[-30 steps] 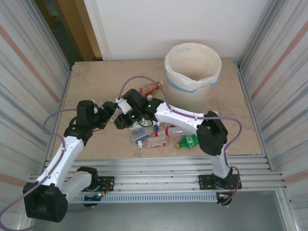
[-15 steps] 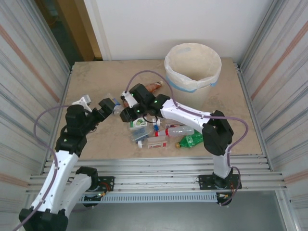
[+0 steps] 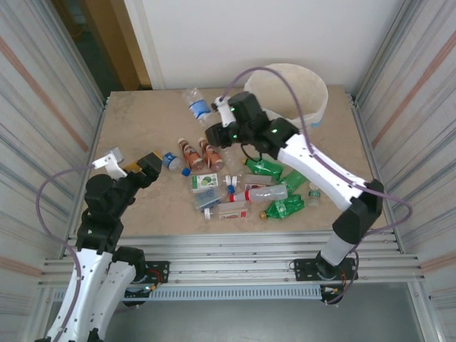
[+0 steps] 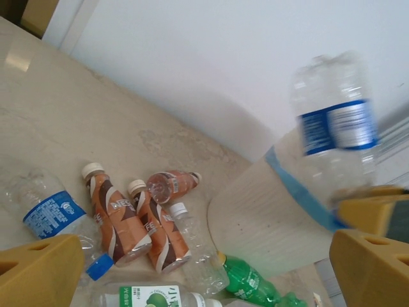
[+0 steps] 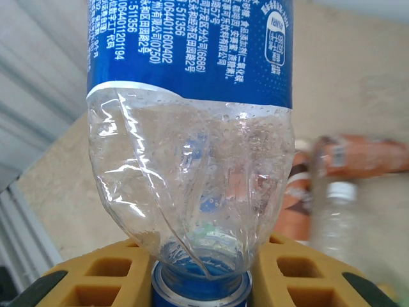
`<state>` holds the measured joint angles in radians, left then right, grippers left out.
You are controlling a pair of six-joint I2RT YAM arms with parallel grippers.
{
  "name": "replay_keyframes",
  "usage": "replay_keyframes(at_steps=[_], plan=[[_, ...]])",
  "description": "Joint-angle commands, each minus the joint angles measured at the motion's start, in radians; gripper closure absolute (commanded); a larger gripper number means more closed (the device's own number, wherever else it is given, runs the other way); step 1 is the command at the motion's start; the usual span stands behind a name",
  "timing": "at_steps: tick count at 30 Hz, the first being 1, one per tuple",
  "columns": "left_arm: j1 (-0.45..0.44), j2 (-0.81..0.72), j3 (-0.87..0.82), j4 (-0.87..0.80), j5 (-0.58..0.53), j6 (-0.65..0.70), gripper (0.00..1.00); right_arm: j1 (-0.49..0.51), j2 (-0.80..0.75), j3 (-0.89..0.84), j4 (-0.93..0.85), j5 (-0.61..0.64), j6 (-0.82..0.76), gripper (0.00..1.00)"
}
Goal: Put the plastic bottles in the bin
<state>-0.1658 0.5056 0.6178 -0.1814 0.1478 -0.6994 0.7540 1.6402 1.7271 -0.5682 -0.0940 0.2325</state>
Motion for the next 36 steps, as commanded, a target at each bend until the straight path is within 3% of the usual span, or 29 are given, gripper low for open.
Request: replay_keyframes(at_steps=[1,9,17,29,36], plan=[[-0.005,0.008,-0.012,0.023,-0.024,0.032,0.01,-0.089,-0.088,0.039,-0.063,0.056,-0.032,1.0],[-0.004,0.05,-0.019,0.03,-0.006,0.021,0.01,-0.328,-0.103,0.138,-0.175,-0.052,-0.03,1.0],[-0.005,0.059,-0.011,0.007,-0.004,0.021,0.01,-0.472,0.014,0.279,-0.321,-0.111,-0.041,1.0],[-0.005,0.078,-0.01,-0.011,-0.011,0.016,0.01,-0.517,0.142,0.353,-0.433,-0.069,-0.092,1.0],[-0.003,0.091,-0.011,-0.013,-0.008,0.018,0.01,-0.52,0.21,0.395,-0.464,-0.022,-0.102,0.88]])
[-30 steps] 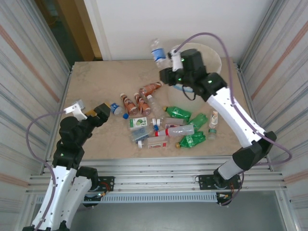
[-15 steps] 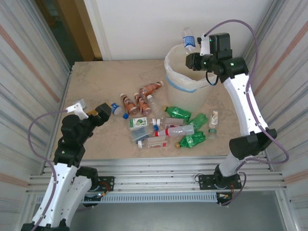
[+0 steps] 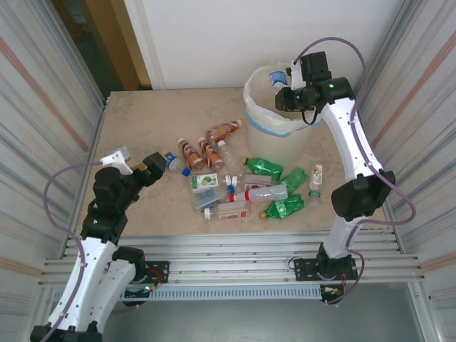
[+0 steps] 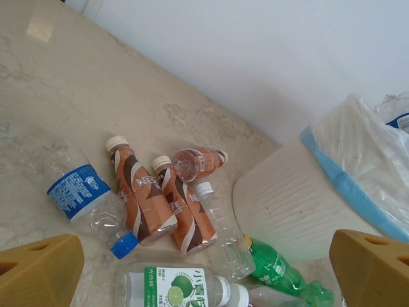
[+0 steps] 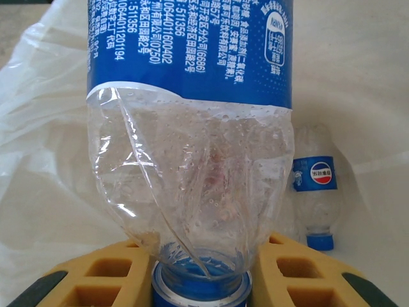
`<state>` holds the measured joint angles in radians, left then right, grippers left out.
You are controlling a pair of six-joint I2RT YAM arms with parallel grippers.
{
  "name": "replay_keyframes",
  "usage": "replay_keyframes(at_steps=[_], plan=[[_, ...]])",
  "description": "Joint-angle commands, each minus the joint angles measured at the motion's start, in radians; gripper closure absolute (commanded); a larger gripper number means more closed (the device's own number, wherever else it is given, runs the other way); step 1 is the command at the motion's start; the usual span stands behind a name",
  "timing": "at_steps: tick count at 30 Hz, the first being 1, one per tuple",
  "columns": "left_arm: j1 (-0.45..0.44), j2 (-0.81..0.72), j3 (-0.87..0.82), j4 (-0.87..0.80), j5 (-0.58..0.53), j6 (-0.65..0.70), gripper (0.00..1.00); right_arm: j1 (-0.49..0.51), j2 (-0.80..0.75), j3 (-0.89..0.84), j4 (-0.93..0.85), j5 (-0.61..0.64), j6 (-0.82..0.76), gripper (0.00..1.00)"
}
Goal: Put the plastic bottles in the bin
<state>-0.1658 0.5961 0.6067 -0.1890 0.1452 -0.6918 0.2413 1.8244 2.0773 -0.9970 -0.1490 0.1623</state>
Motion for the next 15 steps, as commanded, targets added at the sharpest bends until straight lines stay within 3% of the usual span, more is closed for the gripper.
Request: replay_keyframes(at_steps=[1,8,15], plan=[[-0.003,0.001,-0.001,-0.007,-0.007,0.012,0.01,-0.005,0.033,0.05,-0.038,0.036,-0.034,0.84],[-0.003,0.005,-0.001,-0.012,-0.015,0.014,0.01,-0.005,0.05,0.061,-0.042,0.057,-0.037,0.56],[-0.001,0.019,0.008,-0.013,-0.013,0.017,0.01,-0.005,0.045,0.087,-0.049,0.062,-0.036,0.46]])
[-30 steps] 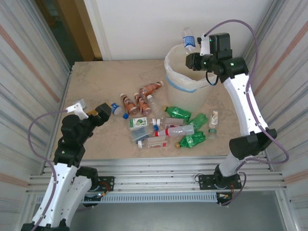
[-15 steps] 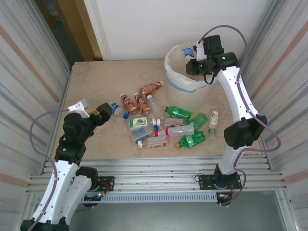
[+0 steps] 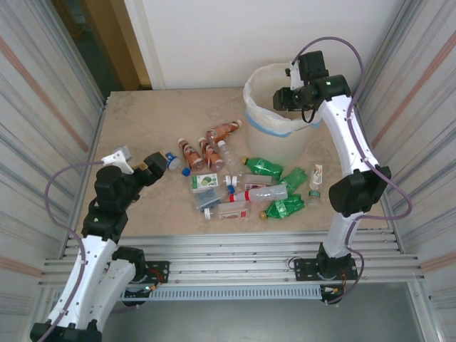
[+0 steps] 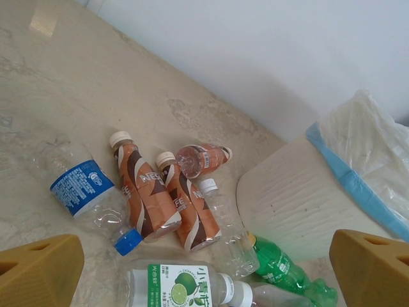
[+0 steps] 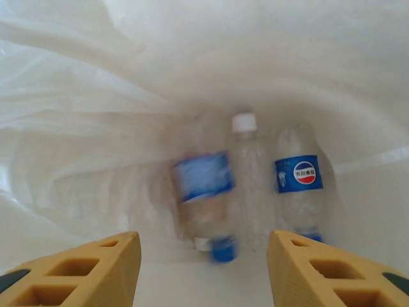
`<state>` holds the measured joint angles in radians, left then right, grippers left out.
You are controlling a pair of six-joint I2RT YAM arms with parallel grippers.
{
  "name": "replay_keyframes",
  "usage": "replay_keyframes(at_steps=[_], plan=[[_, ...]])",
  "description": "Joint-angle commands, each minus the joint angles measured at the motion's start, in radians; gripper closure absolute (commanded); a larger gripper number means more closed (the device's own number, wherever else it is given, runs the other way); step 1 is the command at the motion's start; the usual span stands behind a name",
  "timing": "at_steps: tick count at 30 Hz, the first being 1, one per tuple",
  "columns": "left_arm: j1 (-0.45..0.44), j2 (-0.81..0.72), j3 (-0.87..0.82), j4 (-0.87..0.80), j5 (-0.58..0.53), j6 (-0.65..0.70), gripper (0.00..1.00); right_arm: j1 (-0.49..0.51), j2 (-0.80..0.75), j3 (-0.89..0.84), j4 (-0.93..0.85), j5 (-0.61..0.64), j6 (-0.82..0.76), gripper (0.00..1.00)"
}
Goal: Put the plastic bottles in the bin
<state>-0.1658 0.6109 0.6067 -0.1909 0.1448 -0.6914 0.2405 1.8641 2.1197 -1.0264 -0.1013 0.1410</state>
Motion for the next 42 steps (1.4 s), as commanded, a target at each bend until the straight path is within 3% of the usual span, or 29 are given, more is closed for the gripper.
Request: replay_keyframes(at_steps=[1,9,14,21,27,33,42], plan=[[-0.001,0.005,0.01,-0.012,-0.014,0.016,0.01,-0.004,0.003,0.051,-0.023,0.015,-0.015,0.46],[0.0,0.023,0.017,-0.025,-0.013,0.02,0.01,0.003,-0.092,0.055,-0.011,0.079,-0.009,0.44],[0.002,0.039,0.016,-0.027,-0.006,0.02,0.01,0.002,-0.228,-0.049,0.048,0.176,0.011,0.38],[0.005,0.054,0.004,-0.021,0.001,0.023,0.01,-0.051,-0.485,-0.37,0.143,0.275,0.099,0.29],[0.01,0.081,0.003,-0.006,0.013,0.026,0.01,-0.166,-0.667,-0.694,0.204,0.244,0.219,0.18],[0.011,0.116,0.005,0.008,0.034,0.023,0.01,-0.24,-0.673,-0.897,0.2,0.199,0.272,0.08],[0.011,0.122,0.004,0.013,0.037,0.007,0.01,-0.274,-0.536,-1.05,0.273,0.107,0.3,0.07]])
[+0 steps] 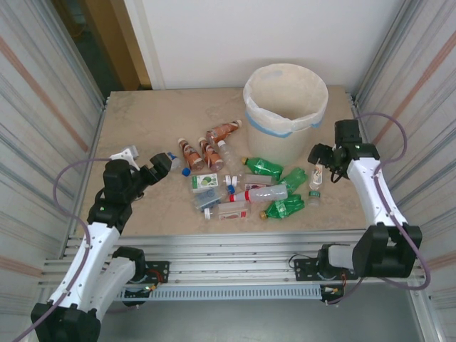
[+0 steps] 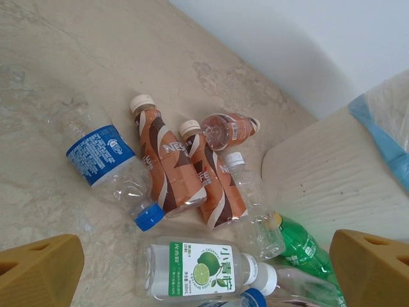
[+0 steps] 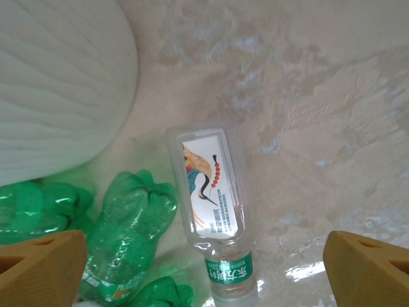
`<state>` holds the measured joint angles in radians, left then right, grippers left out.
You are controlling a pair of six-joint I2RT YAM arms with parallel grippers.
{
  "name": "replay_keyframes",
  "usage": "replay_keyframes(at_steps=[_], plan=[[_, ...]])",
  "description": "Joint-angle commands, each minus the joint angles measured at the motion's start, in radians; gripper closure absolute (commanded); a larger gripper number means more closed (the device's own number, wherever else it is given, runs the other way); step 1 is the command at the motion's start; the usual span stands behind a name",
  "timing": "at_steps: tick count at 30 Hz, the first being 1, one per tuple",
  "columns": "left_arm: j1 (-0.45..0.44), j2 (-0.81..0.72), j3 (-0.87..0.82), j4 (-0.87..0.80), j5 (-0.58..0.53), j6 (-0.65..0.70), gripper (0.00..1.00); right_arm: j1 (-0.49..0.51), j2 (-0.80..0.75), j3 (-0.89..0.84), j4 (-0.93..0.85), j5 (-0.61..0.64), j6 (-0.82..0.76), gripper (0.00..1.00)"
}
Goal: Put the plastic bottles in the bin
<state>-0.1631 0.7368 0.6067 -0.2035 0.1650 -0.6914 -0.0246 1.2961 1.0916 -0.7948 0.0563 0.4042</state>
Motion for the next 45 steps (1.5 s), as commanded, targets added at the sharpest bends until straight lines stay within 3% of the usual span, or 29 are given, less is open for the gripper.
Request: replay_keyframes(at_steps=[1,20,45], plan=[[0.008,-0.005,0.005,0.024,0.016,0.008,0.01,-0.01,0.045,-0.03,0.051,-0.06,0.04,0.07],[0.008,-0.002,-0.003,0.026,0.014,0.007,0.01,-0.059,0.211,-0.116,0.13,-0.093,0.064,0.21],[0.01,0.005,0.002,0.026,0.013,0.002,0.01,-0.101,0.332,-0.138,0.192,-0.127,0.065,0.29]])
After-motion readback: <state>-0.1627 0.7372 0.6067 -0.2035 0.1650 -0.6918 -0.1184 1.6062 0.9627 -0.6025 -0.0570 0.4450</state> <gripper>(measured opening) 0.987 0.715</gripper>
